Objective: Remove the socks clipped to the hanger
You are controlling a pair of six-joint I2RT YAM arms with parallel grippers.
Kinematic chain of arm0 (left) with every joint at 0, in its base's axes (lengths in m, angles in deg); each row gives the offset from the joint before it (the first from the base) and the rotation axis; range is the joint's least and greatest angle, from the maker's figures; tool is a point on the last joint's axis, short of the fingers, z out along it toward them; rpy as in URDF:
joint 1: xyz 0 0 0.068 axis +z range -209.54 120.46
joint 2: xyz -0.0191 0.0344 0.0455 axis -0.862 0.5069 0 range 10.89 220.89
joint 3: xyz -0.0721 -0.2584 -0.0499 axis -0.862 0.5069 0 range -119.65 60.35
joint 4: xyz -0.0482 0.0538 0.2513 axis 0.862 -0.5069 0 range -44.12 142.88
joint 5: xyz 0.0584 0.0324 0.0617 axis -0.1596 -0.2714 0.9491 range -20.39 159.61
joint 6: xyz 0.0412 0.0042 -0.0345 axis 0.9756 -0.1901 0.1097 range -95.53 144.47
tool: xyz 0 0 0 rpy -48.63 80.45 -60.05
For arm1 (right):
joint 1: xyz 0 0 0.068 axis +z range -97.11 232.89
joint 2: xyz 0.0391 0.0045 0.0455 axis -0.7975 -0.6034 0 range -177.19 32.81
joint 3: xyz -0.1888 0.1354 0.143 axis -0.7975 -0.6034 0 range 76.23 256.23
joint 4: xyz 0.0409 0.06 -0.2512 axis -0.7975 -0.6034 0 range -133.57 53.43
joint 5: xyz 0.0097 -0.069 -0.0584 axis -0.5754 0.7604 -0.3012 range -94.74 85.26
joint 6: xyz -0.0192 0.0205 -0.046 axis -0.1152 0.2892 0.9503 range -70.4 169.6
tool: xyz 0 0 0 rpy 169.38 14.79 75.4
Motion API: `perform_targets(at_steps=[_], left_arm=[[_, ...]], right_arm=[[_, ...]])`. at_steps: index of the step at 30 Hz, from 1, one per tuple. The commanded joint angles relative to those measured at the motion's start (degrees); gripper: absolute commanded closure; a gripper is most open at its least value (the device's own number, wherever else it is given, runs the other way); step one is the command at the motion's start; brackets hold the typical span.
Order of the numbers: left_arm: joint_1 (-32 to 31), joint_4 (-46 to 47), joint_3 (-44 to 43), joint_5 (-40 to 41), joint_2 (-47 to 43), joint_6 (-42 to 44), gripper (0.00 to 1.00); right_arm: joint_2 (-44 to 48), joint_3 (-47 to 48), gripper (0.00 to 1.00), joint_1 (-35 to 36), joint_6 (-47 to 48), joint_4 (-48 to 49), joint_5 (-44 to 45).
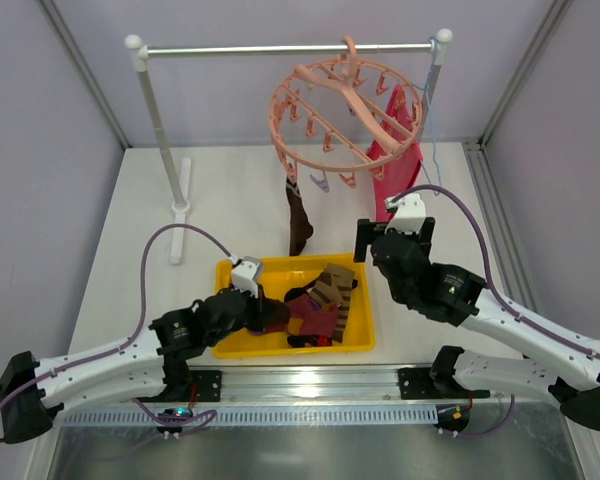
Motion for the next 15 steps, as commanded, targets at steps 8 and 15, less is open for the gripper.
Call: perform_targets(at_steps=[8, 15], left_arm=[[0.2, 3.2, 0.8, -1.1, 3.0, -3.0, 0.95], [0.2, -7.6, -4.5, 4.7, 1.7, -4.5, 0.0]], right_arm=[[1.3, -2.0, 0.0, -0.5, -3.5, 0.1, 1.2], [1.7, -2.5, 0.0, -0.8, -3.7, 0.0, 1.1]])
